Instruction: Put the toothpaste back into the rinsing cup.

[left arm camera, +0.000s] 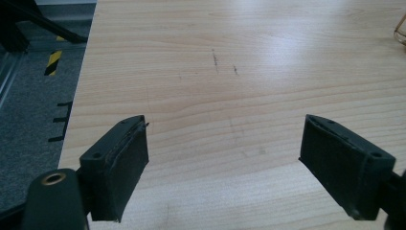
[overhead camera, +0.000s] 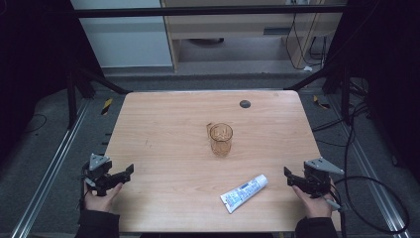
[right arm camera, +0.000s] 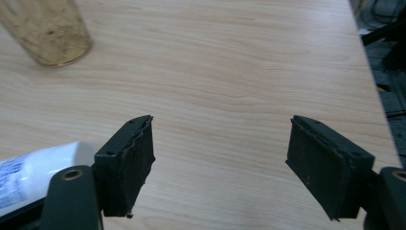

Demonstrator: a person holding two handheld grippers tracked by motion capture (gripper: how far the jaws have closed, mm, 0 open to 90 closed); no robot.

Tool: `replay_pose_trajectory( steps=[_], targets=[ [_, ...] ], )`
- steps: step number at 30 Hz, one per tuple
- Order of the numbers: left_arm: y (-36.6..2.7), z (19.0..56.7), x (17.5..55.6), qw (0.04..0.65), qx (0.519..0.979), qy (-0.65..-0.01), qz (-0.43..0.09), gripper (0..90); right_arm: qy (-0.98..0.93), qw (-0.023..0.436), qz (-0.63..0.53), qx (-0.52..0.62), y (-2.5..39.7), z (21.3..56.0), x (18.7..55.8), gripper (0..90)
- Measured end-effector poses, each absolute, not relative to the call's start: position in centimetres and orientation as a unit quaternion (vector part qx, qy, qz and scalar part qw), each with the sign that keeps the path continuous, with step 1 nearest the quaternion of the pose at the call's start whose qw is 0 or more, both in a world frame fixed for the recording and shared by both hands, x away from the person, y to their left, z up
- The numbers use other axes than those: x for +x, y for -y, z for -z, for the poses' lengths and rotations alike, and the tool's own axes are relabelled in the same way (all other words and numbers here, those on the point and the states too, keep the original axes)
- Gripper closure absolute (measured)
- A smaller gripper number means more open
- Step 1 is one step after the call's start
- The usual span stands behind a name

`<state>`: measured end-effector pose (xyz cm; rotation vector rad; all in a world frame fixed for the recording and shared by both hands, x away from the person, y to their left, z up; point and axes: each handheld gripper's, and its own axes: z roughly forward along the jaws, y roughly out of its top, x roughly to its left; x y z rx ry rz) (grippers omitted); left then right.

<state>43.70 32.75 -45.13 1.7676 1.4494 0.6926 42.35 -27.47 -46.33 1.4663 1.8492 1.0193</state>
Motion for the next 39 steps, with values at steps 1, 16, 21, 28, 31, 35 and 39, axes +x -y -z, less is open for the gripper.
replay_pose_trajectory(
  steps=[1, 16, 21, 28, 31, 35, 39],
  targets=[
    [-32.7, 45.2, 43.5, 0.367, 0.690, -0.562, -0.269, 16.3, -0.695, 0.274, -0.384, 0.543, 27.3, 46.2, 42.2, 26.5],
    [-31.7, 45.3, 41.9, 0.380, 0.690, -0.555, -0.268, 27.5, -0.743, 0.229, -0.405, 0.482, 23.9, 44.3, 40.3, 52.8],
    [-31.3, 46.0, 42.3, 0.367, 0.702, -0.548, -0.269, 27.8, -0.764, 0.199, -0.411, 0.456, 22.6, 44.2, 40.1, 62.0],
    [-31.5, 46.1, 42.4, 0.366, 0.700, -0.550, -0.272, 27.6, -0.795, 0.166, -0.403, 0.423, 20.7, 44.6, 39.9, 74.6],
    [-31.5, 46.2, 42.4, 0.364, 0.701, -0.549, -0.273, 27.6, -0.804, 0.151, -0.401, 0.412, 20.0, 44.8, 39.8, 79.2],
    [-31.4, 46.2, 42.5, 0.362, 0.704, -0.546, -0.273, 27.5, -0.813, 0.138, -0.397, 0.403, 19.5, 45.1, 39.8, 83.9],
    [-31.3, 46.2, 42.5, 0.364, 0.704, -0.546, -0.272, 27.5, -0.832, 0.114, -0.382, 0.385, 18.3, 45.9, 39.7, 89.1]
  ],
)
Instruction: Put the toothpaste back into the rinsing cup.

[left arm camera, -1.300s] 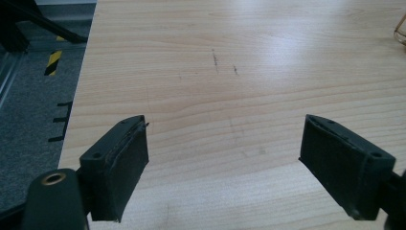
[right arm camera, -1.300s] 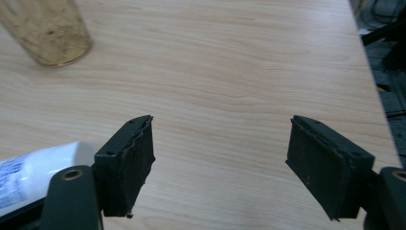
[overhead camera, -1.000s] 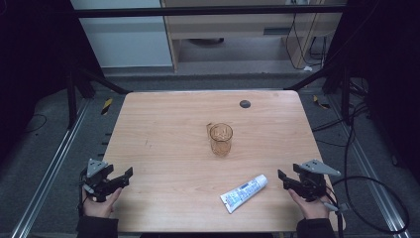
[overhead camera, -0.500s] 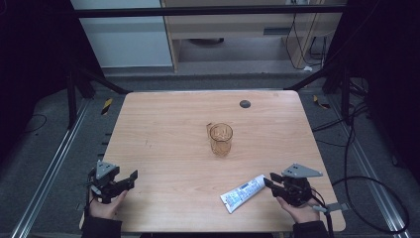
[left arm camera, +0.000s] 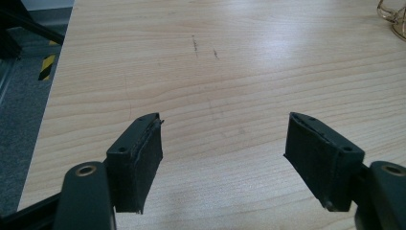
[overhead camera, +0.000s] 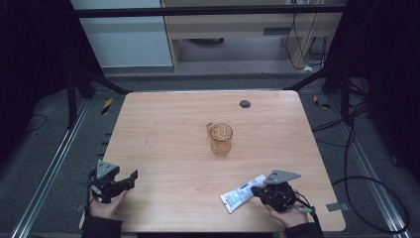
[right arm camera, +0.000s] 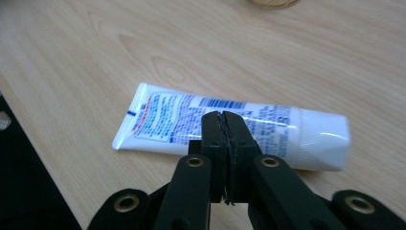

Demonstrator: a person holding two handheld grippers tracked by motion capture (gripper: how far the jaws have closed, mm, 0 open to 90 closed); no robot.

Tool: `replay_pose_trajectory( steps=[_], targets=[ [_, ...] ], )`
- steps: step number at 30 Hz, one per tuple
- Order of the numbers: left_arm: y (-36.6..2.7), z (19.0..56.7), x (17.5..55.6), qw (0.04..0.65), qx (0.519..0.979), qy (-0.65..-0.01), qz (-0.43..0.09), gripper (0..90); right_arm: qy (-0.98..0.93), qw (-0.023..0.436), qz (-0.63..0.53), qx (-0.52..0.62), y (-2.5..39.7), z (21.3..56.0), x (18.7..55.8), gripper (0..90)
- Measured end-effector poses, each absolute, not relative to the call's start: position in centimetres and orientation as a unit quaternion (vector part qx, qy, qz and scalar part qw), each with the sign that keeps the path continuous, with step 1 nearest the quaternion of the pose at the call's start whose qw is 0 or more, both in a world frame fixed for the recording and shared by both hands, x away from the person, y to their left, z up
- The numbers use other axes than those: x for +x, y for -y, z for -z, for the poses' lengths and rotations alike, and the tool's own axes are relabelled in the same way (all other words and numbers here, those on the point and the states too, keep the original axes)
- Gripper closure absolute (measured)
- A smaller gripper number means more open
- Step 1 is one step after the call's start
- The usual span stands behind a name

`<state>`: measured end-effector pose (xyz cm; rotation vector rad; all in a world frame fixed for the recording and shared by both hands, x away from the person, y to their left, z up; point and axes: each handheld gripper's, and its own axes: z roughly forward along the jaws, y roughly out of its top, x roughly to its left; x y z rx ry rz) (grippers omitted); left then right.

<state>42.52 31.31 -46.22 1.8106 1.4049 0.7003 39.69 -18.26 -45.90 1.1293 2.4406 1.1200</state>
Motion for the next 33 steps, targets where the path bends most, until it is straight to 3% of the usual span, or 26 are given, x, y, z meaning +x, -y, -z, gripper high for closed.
replay_pose_trajectory(
  steps=[19, 33],
  targets=[
    [-31.2, 46.3, 42.7, 0.358, 0.711, -0.539, -0.274, 26.7, -0.863, 0.070, -0.358, 0.348, 15.1, 48.1, 39.7, 90.0],
    [-31.1, 46.5, 43.0, 0.356, 0.712, -0.539, -0.275, 26.1, -0.851, 0.108, -0.365, 0.360, 13.7, 48.2, 40.8, 90.0]
  ],
)
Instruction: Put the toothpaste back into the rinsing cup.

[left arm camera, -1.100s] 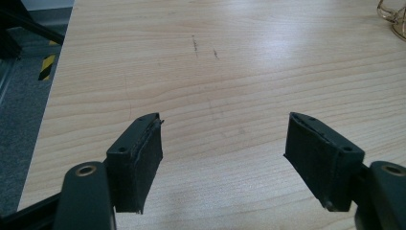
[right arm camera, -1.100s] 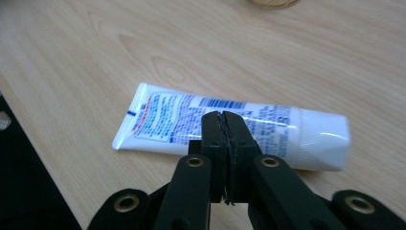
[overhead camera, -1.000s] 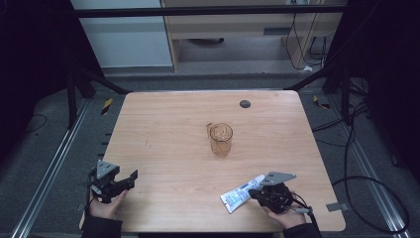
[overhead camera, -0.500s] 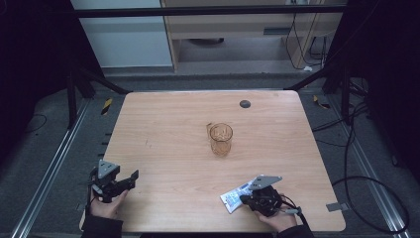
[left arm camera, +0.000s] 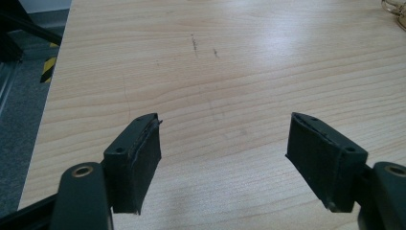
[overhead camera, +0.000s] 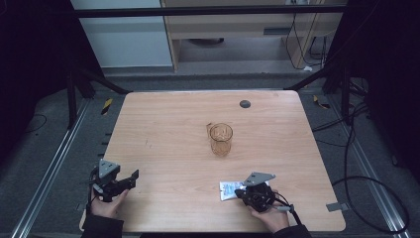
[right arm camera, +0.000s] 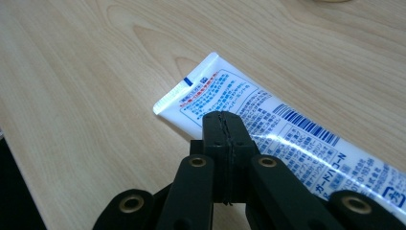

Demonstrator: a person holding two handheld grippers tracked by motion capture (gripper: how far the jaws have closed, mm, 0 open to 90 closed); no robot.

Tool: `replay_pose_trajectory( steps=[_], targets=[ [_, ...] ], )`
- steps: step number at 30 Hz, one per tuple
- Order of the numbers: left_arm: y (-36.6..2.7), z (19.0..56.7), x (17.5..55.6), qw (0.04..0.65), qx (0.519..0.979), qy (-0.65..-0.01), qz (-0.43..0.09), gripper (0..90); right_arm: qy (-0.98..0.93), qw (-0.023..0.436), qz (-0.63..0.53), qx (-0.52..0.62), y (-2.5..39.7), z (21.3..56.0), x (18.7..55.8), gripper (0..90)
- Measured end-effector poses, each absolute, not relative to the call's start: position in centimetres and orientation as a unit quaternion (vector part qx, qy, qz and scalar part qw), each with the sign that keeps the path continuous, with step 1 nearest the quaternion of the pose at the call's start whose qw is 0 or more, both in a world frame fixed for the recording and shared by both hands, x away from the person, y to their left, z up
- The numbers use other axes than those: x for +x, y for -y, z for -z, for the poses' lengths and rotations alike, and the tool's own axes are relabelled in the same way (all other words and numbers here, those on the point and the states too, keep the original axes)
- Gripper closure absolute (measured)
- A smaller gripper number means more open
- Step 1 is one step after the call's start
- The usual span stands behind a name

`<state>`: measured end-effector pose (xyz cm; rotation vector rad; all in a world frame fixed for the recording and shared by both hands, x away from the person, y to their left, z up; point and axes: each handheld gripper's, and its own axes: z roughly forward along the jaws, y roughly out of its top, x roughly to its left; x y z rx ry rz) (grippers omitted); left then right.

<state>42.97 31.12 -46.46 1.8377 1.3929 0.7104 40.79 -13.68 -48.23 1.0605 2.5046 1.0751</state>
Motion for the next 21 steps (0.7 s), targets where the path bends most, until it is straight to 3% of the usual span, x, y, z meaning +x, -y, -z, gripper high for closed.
replay_pose_trajectory(
  steps=[9, 15, 21],
  targets=[
    [-31.1, 46.5, 43.0, 0.356, 0.712, -0.538, -0.276, 25.8, -0.839, 0.114, -0.378, 0.375, 14.2, 47.7, 41.4, 90.0],
    [-31.2, 46.5, 43.1, 0.355, 0.713, -0.538, -0.275, 25.7, -0.799, 0.170, -0.382, 0.432, 18.1, 46.4, 42.4, 90.0],
    [-31.1, 46.6, 43.2, 0.354, 0.715, -0.537, -0.273, 25.7, -0.787, 0.184, -0.351, 0.473, 20.7, 47.1, 43.1, 90.0]
  ],
)
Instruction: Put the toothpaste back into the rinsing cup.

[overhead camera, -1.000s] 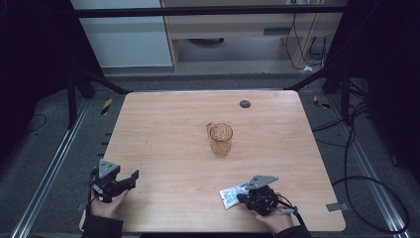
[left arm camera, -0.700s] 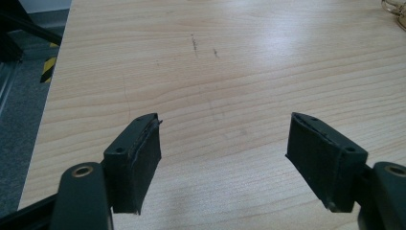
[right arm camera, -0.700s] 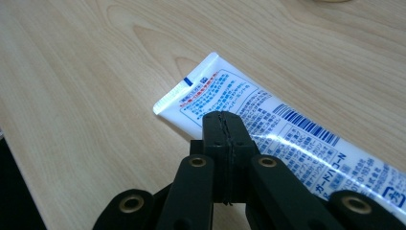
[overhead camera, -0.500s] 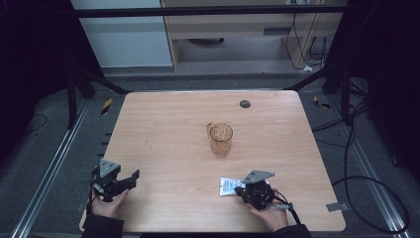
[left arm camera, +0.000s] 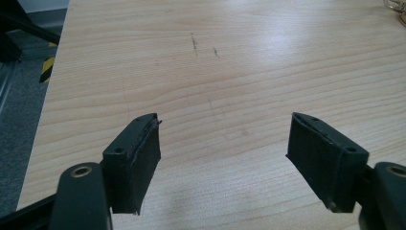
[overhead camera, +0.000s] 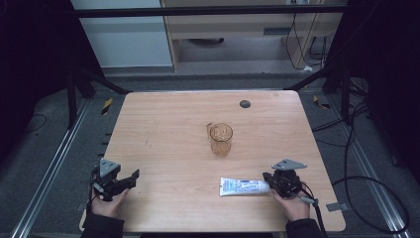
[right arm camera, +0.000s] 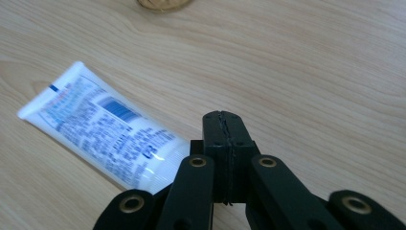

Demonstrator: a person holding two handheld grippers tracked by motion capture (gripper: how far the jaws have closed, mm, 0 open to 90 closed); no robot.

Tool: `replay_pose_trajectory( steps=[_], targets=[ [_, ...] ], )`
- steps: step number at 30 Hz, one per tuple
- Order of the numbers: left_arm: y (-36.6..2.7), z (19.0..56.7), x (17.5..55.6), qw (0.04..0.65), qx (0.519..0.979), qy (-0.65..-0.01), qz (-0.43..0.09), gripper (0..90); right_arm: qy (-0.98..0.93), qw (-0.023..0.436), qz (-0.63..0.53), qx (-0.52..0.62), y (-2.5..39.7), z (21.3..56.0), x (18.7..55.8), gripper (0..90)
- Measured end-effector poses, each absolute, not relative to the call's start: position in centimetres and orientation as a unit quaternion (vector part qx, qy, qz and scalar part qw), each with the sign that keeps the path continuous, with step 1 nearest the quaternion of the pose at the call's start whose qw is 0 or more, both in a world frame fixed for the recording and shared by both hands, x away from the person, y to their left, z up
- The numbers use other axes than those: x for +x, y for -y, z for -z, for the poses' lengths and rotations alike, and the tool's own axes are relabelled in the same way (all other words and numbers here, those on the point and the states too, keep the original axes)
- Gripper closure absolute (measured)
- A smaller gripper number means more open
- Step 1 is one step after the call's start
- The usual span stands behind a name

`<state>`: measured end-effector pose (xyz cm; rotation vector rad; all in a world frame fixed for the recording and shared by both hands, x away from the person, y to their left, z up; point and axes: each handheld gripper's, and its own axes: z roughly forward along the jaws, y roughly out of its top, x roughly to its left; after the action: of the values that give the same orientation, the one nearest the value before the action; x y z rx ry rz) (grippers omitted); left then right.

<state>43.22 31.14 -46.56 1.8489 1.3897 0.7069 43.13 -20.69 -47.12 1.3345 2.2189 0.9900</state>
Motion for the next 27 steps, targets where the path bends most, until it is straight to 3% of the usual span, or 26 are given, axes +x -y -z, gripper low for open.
replay_pose_trajectory(
  steps=[27],
  targets=[
    [-31.1, 46.5, 43.2, 0.350, 0.717, -0.536, -0.276, 25.0, -0.816, 0.149, -0.336, 0.446, 20.8, 47.3, 40.8, 90.0]
  ],
)
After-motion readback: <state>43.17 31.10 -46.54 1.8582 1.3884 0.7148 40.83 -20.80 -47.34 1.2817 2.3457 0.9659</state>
